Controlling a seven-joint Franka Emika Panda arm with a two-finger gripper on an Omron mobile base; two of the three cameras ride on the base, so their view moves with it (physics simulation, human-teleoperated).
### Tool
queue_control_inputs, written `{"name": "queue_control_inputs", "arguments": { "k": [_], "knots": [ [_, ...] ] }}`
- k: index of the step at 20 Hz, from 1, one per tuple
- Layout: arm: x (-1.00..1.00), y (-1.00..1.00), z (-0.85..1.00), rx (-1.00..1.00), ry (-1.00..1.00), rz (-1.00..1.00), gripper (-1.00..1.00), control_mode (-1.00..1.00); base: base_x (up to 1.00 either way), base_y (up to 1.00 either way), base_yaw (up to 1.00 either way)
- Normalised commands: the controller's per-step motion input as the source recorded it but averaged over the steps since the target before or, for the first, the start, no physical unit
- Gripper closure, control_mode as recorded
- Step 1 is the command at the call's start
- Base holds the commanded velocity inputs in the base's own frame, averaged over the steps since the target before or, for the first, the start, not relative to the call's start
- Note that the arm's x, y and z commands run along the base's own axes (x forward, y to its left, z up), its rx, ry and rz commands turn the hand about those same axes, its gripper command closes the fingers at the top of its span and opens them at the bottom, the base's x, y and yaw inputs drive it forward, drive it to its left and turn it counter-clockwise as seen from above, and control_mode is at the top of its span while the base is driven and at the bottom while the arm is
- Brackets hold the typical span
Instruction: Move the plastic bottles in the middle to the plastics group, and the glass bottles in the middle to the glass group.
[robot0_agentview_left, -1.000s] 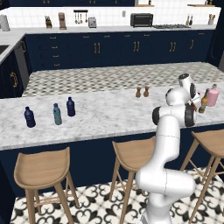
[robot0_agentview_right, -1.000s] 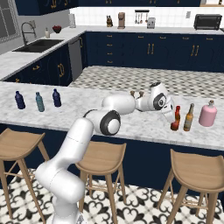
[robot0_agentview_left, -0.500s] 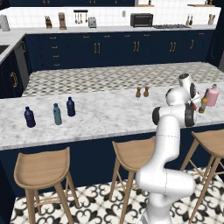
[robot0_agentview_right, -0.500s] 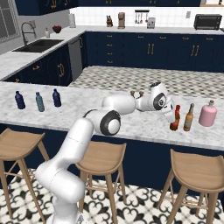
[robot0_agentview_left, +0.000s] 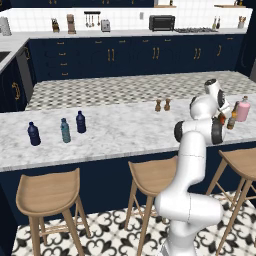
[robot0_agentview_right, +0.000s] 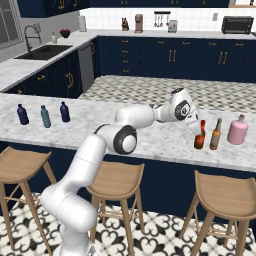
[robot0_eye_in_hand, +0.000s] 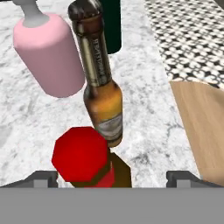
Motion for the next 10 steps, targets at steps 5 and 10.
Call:
{"name": "queue_control_inputs", "arguments": {
  "k": [5, 10],
  "knots": [
    [-0.11, 0.01, 0.48, 0.0, 0.0, 0.0, -1.0, -1.0, 0.0, 0.0, 0.0],
    [-0.58, 0.21, 0.43, 0.0, 0.01, 0.05, -1.0, -1.0, 0.0, 0.0, 0.0]
  ]
}}
